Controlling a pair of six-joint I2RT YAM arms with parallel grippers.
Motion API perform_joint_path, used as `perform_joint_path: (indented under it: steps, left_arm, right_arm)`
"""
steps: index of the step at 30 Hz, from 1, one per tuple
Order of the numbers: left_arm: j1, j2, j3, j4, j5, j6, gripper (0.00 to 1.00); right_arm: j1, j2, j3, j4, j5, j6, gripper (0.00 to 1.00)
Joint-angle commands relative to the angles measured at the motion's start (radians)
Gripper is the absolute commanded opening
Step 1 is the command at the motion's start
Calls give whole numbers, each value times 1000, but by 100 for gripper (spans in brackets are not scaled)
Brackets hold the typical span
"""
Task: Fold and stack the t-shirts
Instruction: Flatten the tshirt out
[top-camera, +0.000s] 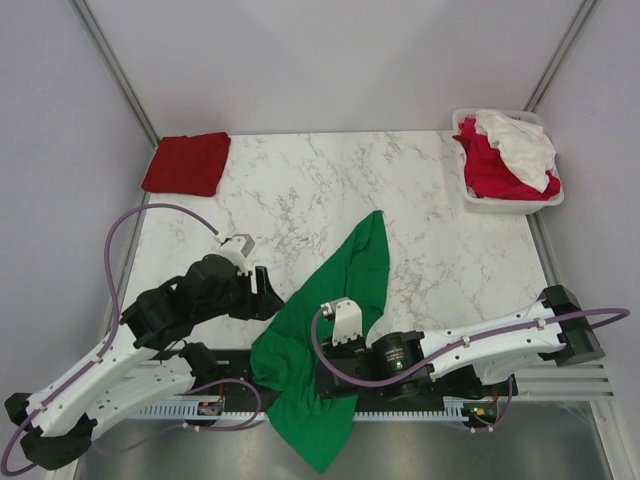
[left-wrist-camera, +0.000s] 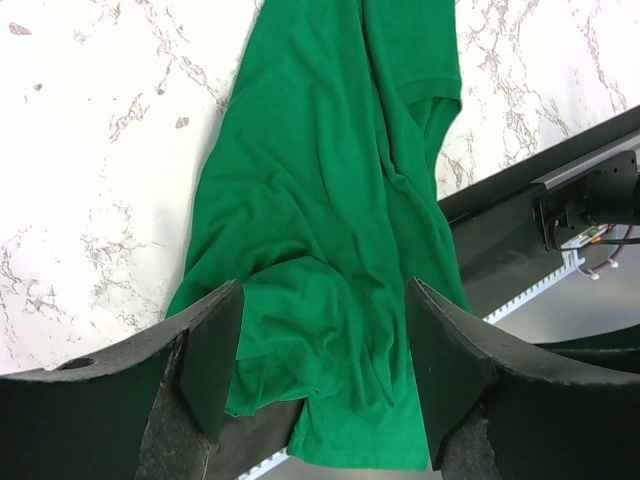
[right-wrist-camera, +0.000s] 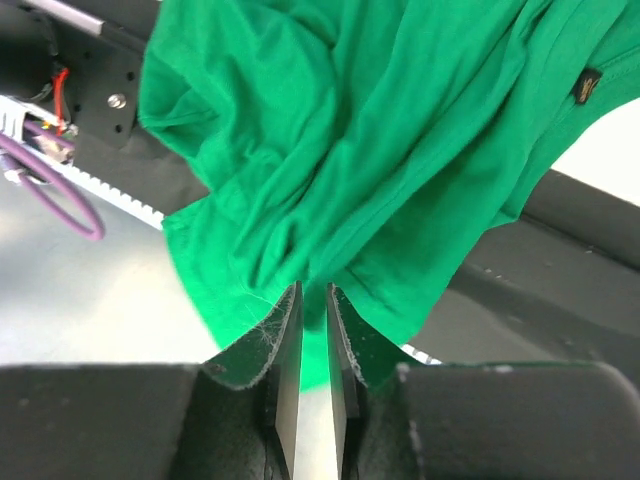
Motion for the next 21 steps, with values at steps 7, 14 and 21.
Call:
perform_joint_path:
  steps: [7,14,21]
  left_arm:
    - [-9,-3,0,-8,-28,-31,73]
    - [-10,-9,2,-8,-19,-29,73]
    - [-203,103,-4,2,-86,-123,69]
  right_arm:
    - [-25,-35,-94,59,-9,-27,10]
    - [-78,-47,-99,64,-22,-59,65]
    - [-193,-256,-307,-50,37,57,83]
